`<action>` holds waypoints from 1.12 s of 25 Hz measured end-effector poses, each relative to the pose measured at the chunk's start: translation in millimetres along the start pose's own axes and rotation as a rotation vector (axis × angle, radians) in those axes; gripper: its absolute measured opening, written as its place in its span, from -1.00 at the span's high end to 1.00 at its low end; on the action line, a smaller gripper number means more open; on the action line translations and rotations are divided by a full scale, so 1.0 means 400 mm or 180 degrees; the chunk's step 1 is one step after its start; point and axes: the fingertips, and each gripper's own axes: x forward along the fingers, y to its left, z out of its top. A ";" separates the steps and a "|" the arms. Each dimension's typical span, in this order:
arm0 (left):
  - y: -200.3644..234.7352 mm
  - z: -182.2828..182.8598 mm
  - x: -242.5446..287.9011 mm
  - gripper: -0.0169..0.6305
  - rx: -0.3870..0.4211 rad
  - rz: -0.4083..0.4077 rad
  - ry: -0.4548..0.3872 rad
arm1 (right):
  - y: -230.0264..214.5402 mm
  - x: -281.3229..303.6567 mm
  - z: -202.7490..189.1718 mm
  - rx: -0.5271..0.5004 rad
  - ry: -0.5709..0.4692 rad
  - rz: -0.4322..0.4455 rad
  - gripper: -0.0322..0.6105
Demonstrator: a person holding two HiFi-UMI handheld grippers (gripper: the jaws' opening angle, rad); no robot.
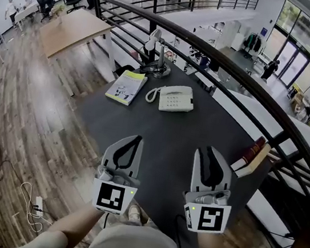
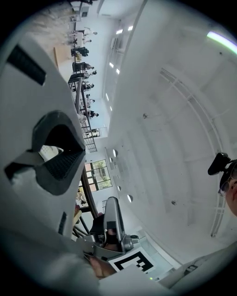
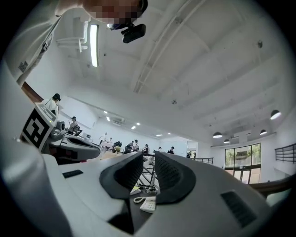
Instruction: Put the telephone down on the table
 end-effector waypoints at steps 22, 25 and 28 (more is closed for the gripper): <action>-0.063 -0.020 -0.051 0.94 -0.0103 -0.0056 0.0138 | 0.033 -0.052 -0.057 0.0122 0.0180 0.0014 0.85; -0.060 -0.023 -0.054 0.94 -0.0120 -0.0045 0.0142 | 0.035 -0.052 -0.060 0.0122 0.0199 0.0009 0.85; -0.065 -0.024 -0.054 0.94 -0.0113 -0.0066 0.0165 | 0.035 -0.054 -0.058 0.0129 0.0197 0.0007 0.85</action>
